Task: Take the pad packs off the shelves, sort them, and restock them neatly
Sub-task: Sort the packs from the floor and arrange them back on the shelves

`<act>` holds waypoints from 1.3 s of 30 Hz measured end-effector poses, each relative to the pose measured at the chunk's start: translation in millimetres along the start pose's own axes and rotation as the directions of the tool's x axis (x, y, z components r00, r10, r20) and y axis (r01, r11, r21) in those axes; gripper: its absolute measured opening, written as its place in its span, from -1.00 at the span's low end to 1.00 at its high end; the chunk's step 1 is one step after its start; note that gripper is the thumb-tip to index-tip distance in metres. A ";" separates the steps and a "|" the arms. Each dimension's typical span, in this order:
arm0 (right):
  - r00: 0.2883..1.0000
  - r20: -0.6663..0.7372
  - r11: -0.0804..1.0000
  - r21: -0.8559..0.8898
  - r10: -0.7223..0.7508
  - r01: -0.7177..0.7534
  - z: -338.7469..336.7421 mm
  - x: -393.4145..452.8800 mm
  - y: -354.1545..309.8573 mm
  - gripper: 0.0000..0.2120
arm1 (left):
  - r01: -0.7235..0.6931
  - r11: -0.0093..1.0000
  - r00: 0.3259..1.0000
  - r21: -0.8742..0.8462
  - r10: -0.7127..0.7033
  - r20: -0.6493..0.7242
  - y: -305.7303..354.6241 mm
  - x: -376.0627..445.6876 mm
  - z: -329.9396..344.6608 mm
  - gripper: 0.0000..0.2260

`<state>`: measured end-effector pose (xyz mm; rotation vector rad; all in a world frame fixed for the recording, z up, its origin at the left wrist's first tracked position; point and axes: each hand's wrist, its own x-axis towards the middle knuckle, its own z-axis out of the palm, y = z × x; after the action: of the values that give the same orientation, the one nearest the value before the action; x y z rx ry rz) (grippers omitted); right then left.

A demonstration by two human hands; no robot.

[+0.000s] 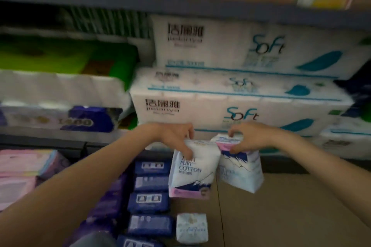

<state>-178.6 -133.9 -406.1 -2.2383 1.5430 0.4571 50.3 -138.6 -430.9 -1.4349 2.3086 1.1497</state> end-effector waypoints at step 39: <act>0.447 -0.883 0.980 -0.191 -0.146 -0.056 -350.4 38.1 -111.0 -0.61 | -0.462 0.857 0.486 -0.230 0.028 -0.873 24.4 -146.5 -302.6 -0.60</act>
<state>-44.2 -298.4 -103.8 -2.8638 1.9081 -0.8438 174.2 -243.9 -135.6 -2.3074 3.1457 1.2813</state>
